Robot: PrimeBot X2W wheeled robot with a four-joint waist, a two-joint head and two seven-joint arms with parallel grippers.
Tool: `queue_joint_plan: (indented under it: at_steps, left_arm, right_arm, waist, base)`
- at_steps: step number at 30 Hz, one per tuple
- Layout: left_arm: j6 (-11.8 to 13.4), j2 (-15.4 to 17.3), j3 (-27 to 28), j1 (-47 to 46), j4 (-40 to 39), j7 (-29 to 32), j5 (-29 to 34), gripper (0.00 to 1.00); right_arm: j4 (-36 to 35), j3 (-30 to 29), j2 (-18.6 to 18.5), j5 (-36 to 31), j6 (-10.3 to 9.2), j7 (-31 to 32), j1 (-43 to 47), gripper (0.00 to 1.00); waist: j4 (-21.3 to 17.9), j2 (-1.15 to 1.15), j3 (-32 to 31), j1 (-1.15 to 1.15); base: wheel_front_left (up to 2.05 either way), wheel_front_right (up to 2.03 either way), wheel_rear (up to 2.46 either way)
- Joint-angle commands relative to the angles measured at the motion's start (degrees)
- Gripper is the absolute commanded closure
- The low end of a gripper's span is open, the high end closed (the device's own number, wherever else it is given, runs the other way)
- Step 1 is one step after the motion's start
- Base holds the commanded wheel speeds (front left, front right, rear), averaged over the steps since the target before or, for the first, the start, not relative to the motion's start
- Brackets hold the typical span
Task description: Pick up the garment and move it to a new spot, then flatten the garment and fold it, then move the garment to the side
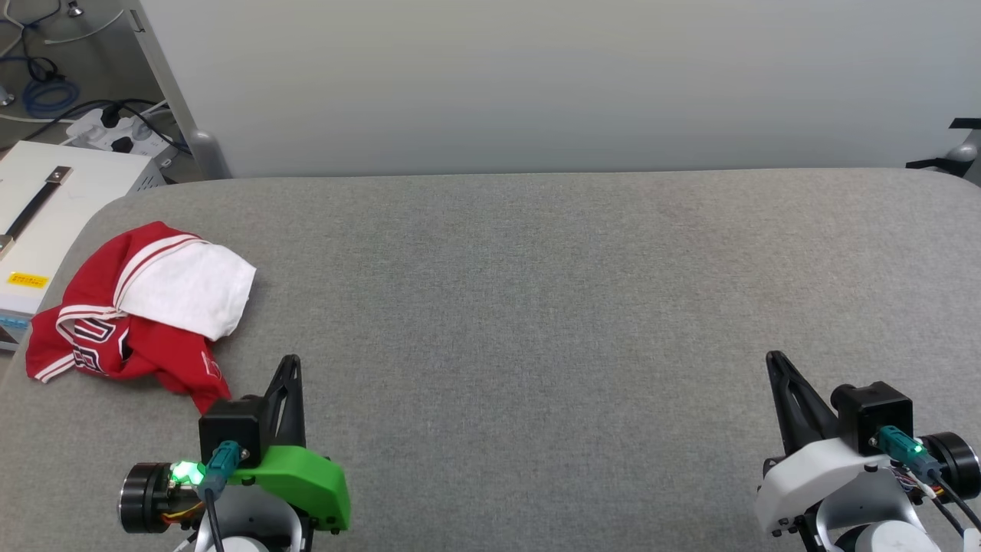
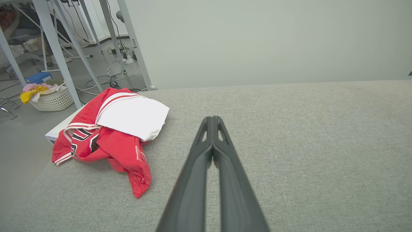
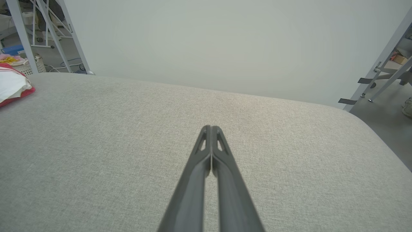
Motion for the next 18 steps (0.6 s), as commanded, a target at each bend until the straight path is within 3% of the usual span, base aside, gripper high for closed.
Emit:
queue_joint_plan:
  at_steps: [1,18]
  left_arm:
    - [0.2,-0.3,0.0,-1.0,-0.1,0.0,0.5,1.0]
    - [0.2,-0.3,0.0,-1.0,-0.1,0.0,0.5,1.0]
  right_arm:
    - [-0.2,-0.1,0.0,-0.6,-0.04,0.1,-0.8,1.0]
    - [-0.2,-0.1,0.0,-0.6,-0.04,0.1,-0.8,1.0]
  waist:
    - [0.0,0.0,0.0,0.0]
    - [0.0,0.0,0.0,0.0]
  base:
    - [0.0,0.0,0.0]
    - [0.0,0.0,0.0]
